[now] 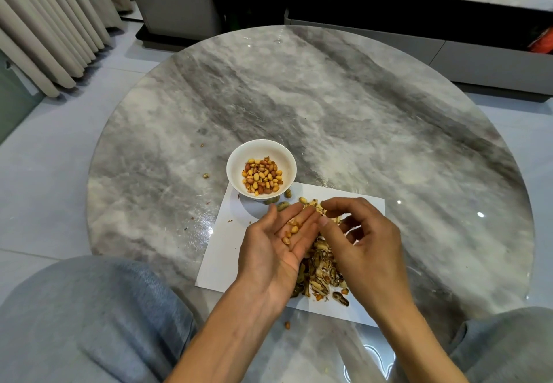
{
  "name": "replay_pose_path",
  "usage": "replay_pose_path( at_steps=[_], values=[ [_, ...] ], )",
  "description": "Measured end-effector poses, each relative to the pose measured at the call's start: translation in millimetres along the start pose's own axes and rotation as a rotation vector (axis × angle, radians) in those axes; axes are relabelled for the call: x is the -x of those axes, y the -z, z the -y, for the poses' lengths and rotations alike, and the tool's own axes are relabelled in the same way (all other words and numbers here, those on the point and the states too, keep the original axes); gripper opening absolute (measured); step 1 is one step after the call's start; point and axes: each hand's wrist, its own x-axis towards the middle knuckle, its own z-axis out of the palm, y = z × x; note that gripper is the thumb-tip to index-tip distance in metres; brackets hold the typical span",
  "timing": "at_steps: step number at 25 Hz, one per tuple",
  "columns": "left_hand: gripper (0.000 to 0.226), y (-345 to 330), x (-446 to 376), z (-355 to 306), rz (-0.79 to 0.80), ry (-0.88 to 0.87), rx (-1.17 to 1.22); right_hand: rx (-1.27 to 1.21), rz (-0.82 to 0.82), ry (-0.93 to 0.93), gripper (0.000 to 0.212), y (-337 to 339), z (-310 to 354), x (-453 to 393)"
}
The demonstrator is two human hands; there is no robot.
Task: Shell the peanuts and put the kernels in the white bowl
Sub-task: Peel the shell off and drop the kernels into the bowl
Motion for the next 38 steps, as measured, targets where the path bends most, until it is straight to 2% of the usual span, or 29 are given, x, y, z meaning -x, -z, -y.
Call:
replay_pose_path(
  at_steps=[2,4,8,12,24,26,29,31,32,34,36,38],
  values=[
    [0.049,0,1,-1,0.019,0.008,-0.001,0.147,0.097,0.149,0.022,-3,-2,1],
    [0.053,0,1,-1,0.028,0.02,-0.03,0.26,0.174,0.209,0.023,-11,-8,2],
    [0.055,-1,2,-3,0.053,0.036,-0.079,0.291,0.162,0.18,0.017,-12,-13,-2],
    [0.056,-1,3,-3,0.078,0.048,-0.099,0.25,0.218,0.255,0.011,-8,-7,-4],
    [0.056,-2,4,3,0.125,0.077,-0.167,0.334,0.191,0.149,0.009,-14,7,1],
    [0.052,-4,4,2,0.115,0.067,-0.156,0.087,0.179,-0.057,0.015,-12,10,0],
    [0.049,-3,1,0,0.079,0.051,-0.122,-0.606,0.242,-0.578,0.023,-6,14,-4],
    [0.051,-2,1,-1,0.065,0.056,-0.112,-0.865,0.251,-0.743,0.024,-4,12,-5],
    [0.052,-3,1,-1,0.065,0.06,-0.108,-0.891,0.235,-0.744,0.026,-4,11,-5],
    [0.053,-3,2,-1,0.063,0.056,-0.099,-0.651,0.205,-0.561,0.03,-8,10,-3],
    [0.054,-3,2,-2,0.07,0.06,-0.072,-0.203,0.206,-0.219,0.021,-12,10,2],
    [0.055,-3,1,-3,0.075,0.067,-0.062,0.109,0.234,0.048,0.013,-16,6,5]
  ],
)
